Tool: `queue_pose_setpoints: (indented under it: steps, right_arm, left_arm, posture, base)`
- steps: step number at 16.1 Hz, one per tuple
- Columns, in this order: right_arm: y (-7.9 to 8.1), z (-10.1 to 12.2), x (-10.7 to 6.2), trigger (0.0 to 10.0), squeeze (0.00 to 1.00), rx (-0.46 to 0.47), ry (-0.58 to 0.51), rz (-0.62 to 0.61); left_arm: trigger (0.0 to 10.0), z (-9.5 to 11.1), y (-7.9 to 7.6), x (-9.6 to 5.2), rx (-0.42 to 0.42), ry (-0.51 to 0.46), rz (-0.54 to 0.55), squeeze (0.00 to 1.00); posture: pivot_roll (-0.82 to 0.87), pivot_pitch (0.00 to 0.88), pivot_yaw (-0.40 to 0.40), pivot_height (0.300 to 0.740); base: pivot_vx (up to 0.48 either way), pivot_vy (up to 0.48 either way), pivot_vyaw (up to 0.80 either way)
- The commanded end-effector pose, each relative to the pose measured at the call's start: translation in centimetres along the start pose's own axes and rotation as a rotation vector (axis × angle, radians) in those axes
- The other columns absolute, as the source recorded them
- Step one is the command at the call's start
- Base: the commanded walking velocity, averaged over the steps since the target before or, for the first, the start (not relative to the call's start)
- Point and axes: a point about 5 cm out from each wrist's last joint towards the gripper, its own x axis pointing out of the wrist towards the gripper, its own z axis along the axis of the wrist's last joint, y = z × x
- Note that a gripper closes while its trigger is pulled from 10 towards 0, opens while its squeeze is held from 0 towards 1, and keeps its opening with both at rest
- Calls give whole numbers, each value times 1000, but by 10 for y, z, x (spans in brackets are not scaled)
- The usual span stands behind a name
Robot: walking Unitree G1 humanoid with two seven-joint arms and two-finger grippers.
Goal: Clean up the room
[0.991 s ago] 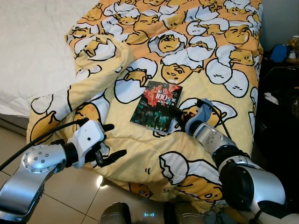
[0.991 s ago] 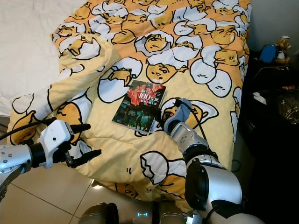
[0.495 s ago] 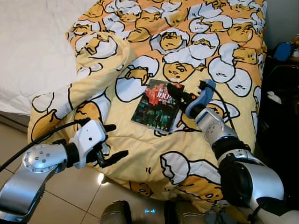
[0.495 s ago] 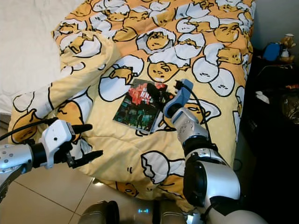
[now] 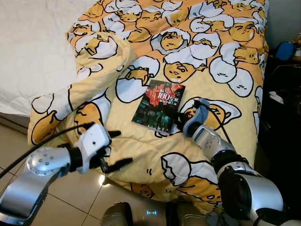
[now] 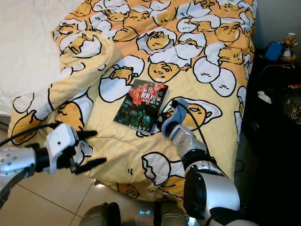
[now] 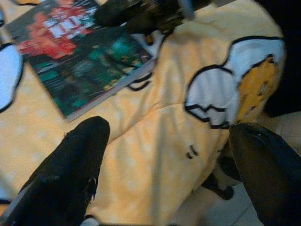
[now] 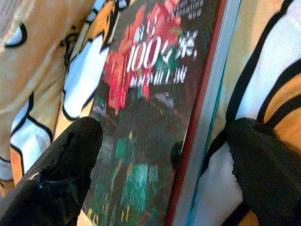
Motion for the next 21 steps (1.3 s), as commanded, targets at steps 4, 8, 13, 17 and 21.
queue_pose_setpoints:
  steps: [4,8,13,17,21]
  right_arm:
    - [-3,-24,-4,10000,0,111,54,31]
    - [6,-17,-2,10000,0,138,35,111]
    - [10,8,0,10000,0,169,-76,130]
    - [12,-12,1,10000,0,102,50,132]
    - [6,-42,-1,10000,0,67,175,24]
  left_arm:
    - [10000,0,-3,0,9,10,-20,0]
    - [10000,-2,-2,0,9,15,-20,0]
    - [10000,-2,0,-2,12,15,-8,0]
    - [10000,-2,-1,-1,13,16,-13,0]
    - [10000,-2,-2,-1,18,24,-29,0]
  posture:
    - [44,218,32,740]
    - [38,215,30,740]
    - [35,212,28,740]
    - [36,212,33,740]
    - [44,221,45,740]
  base:
    - [0,0,0]
    - [0,0,0]
    - [0,0,0]
    - [0,0,0]
    - [0,0,0]
